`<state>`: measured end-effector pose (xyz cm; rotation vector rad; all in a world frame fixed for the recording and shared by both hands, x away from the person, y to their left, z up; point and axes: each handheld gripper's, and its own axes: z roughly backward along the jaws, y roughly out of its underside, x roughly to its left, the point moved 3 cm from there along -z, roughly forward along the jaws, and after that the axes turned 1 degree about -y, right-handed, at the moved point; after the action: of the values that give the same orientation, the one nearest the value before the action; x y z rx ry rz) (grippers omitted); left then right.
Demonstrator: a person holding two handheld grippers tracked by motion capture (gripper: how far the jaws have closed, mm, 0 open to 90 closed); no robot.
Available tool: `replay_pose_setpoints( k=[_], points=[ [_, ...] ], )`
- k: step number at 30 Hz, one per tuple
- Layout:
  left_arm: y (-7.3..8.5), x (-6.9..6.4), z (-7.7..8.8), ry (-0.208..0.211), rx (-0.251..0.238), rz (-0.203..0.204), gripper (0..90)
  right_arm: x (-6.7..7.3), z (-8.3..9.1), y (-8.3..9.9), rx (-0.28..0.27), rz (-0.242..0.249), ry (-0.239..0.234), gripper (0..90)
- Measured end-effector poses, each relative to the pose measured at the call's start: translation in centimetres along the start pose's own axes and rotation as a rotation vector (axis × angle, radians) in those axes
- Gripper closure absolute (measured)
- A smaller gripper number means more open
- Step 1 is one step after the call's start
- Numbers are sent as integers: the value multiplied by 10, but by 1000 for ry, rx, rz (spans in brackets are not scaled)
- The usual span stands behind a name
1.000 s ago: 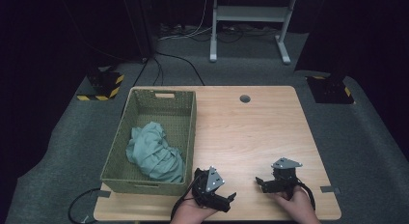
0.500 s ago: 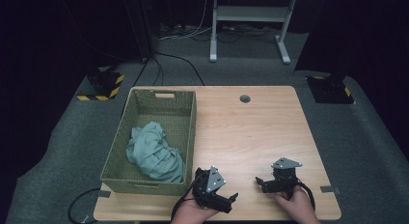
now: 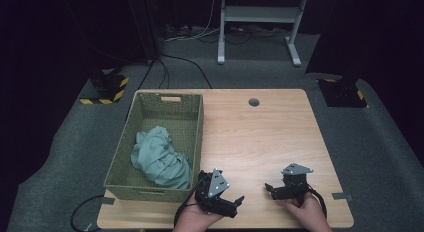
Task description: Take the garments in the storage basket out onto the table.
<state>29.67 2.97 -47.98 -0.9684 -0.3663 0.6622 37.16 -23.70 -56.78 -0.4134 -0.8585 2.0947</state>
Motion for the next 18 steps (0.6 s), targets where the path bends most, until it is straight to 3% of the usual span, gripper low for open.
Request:
replay_pose_setpoints(
  k=[18],
  points=[
    [-6,13,22,-21,-37,15,7,0,0,0,1,0,0,0]
  ],
)
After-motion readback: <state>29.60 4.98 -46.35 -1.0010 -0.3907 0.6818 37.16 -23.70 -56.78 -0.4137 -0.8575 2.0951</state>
